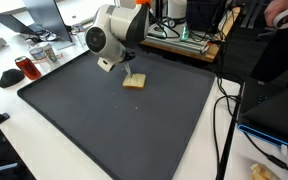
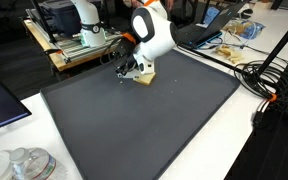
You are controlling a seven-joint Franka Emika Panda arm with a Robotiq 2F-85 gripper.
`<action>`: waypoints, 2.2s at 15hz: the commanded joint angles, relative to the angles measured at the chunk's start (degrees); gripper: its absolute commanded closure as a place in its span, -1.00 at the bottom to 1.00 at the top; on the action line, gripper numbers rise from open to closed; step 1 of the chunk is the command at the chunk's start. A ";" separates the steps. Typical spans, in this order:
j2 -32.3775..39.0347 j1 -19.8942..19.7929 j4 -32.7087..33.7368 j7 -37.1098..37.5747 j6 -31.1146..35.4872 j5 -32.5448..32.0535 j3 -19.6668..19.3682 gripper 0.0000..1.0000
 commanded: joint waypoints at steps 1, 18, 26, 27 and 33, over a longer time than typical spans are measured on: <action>3.92 -0.54 -2.90 2.32 6.12 0.12 -0.08 0.98; -2.69 0.72 -9.93 1.49 2.80 -10.00 -1.36 0.98; -8.49 -0.72 -10.44 2.02 5.29 -5.78 -0.89 0.98; -9.11 -0.58 -10.28 2.20 5.48 -5.30 -0.78 0.98; -13.75 1.13 -9.89 1.53 3.17 -4.26 0.24 0.98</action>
